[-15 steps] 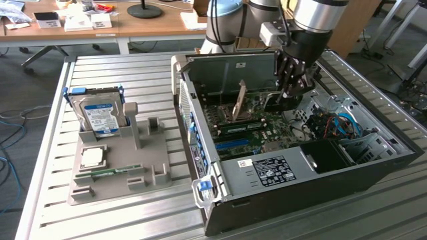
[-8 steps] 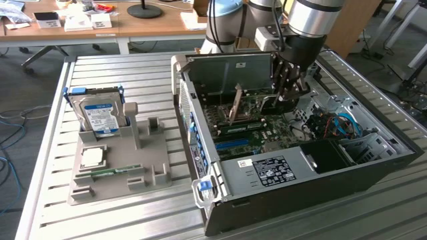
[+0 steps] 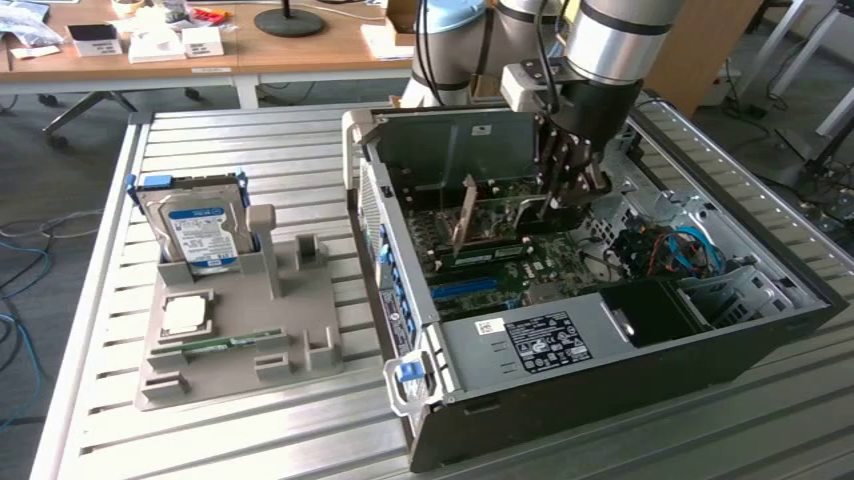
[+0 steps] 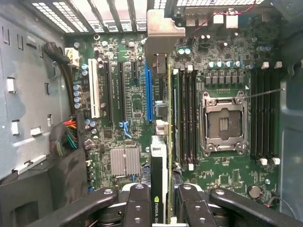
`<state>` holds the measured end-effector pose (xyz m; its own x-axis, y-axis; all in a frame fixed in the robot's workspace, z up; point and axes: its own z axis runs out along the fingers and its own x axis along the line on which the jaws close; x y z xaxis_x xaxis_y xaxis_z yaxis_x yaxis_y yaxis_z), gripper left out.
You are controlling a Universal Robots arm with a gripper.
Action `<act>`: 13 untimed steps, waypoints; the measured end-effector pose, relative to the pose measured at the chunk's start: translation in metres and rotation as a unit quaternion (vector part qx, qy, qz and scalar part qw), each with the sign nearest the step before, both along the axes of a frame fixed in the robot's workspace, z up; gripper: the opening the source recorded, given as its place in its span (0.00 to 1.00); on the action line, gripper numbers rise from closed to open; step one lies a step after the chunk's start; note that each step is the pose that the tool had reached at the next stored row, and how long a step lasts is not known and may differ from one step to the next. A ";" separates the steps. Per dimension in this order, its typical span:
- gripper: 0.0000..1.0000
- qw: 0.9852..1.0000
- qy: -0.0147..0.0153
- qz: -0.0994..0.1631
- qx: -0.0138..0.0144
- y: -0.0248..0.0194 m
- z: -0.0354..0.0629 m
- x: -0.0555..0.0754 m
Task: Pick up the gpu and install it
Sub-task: 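Insert the gpu into the slot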
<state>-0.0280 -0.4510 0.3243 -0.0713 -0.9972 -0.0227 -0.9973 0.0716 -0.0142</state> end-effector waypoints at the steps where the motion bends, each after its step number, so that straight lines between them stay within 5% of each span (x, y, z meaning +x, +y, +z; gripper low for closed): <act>1: 0.27 1.000 0.000 0.000 0.000 -0.0001 -0.0008 -0.001; 13: 0.27 1.000 -0.001 0.002 0.000 -0.0006 -0.0062 -0.008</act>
